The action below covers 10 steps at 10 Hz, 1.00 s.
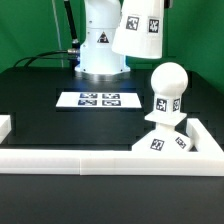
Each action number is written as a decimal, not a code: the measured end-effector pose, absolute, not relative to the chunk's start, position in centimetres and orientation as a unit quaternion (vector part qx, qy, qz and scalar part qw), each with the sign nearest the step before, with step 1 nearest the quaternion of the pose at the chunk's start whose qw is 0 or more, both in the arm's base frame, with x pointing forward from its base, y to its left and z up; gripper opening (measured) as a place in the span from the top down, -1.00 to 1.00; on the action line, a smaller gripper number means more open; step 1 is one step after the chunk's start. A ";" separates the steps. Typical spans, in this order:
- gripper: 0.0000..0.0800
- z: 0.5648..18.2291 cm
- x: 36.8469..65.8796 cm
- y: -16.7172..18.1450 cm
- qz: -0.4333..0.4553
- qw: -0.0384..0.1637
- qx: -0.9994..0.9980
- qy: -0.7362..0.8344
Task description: Assemble lamp
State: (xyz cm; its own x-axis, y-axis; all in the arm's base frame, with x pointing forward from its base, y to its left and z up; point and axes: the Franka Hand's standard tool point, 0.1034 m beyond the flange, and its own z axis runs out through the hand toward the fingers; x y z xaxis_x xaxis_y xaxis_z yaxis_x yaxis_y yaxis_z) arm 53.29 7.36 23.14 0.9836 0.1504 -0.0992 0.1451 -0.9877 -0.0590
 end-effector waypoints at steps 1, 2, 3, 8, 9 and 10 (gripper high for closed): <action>0.89 23.3 53.3 7.7 0.052 0.026 -0.996 -0.074; 0.89 23.8 53.6 8.8 0.048 0.028 -0.995 -0.081; 0.89 23.8 54.3 9.5 0.045 0.036 -0.995 -0.079; 0.89 22.4 57.1 11.8 0.035 0.039 -0.995 -0.083; 0.89 21.8 57.2 12.4 0.032 0.039 -0.995 -0.082; 0.89 21.0 57.4 12.6 0.022 0.039 -0.995 -0.085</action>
Offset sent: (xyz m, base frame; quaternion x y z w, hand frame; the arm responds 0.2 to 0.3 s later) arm 0.0344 0.0287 0.0051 0.0373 0.0026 -0.0052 0.9993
